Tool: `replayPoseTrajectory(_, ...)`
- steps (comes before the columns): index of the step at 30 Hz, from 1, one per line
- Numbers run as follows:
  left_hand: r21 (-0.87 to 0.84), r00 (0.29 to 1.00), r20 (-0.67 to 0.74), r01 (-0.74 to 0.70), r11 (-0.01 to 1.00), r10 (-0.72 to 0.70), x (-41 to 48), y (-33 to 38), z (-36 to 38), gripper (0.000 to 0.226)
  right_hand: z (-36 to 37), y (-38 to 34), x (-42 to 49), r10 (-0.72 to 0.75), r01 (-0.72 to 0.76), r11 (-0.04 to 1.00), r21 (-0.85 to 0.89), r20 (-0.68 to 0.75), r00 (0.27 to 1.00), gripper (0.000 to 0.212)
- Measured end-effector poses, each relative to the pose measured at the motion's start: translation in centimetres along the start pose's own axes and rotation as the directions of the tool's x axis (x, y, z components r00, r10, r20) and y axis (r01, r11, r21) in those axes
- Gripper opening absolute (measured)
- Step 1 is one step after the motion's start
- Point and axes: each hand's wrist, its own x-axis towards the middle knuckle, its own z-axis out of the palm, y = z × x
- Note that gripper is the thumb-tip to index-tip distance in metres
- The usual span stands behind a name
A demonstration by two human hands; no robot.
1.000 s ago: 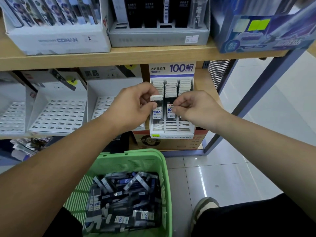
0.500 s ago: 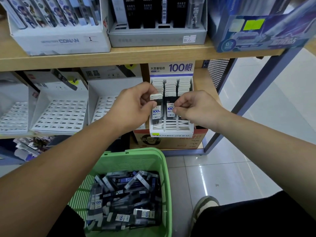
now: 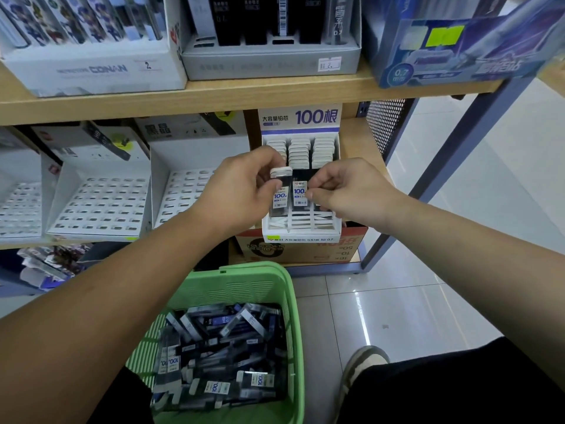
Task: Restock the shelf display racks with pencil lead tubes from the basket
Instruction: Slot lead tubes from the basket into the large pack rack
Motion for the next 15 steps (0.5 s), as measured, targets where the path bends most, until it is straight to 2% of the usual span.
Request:
replayPoseTrajectory(8,0.050,0.997,0.047,-0.065,0.997,0.063,-0.6,-0.2,0.9,0.015,0.3,-0.3,-0.1,0.016,-0.016,1.000,0.015,-0.005,1.000,0.014)
replayPoseTrajectory(15,0.138,0.993,-0.015,-0.111,0.984,0.114,0.0,-1.7,0.9,0.023,-0.2,-0.8,-0.8,0.041,-0.041,0.999,0.004,-0.004,0.999,0.012)
